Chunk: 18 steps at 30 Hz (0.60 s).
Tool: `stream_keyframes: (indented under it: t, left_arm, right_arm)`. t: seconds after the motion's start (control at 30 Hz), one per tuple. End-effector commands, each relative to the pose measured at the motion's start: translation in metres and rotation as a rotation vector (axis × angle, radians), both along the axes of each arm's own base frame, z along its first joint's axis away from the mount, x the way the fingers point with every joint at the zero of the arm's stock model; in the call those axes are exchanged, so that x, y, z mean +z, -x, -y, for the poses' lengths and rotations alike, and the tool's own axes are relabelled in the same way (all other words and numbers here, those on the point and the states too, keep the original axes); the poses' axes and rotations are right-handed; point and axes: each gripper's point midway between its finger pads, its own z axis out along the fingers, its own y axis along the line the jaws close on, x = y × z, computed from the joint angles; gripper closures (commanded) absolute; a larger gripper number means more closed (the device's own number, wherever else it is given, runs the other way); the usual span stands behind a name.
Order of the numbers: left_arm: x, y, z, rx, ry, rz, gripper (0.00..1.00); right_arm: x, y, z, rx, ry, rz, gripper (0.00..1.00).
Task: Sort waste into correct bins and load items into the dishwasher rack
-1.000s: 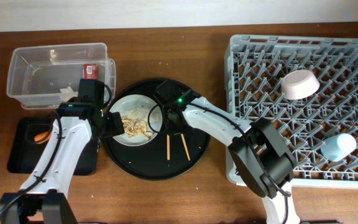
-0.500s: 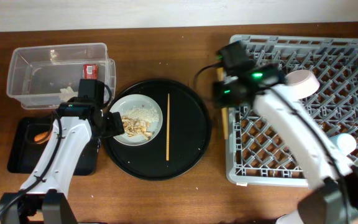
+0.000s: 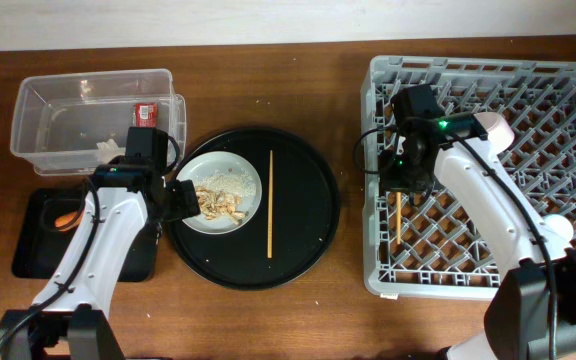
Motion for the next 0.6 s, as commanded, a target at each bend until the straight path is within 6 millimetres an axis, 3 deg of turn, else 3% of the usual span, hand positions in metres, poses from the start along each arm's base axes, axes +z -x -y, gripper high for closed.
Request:
stream_keyframes:
  t: [0.0,0.1,0.2,0.4,0.57]
  left_arm:
    - [0.005,0.0,-0.002,0.019,-0.003,0.019,0.01]
    - [0.005,0.0,-0.002,0.019,-0.003,0.019,0.01]
    - [0.005,0.0,-0.002,0.019,-0.003,0.019,0.01]
    - [0.006,-0.001,-0.002,0.019,-0.003,0.021,0.01]
    - [0.006,-0.001,-0.002,0.019,-0.003,0.022,0.01]
  right_arm:
    - [-0.001,0.001,-0.006,0.014,-0.029,-0.006,0.55]
    - [0.0,-0.001,-0.013,0.021,-0.065,0.001,0.54]
    - [0.008,-0.008,-0.032,0.071,-0.163,0.03,0.54]
    - [0.031,-0.021,-0.098,0.222,-0.293,0.14,0.54]
    - [0.022,-0.01,-0.153,0.366,-0.222,0.178,0.54]
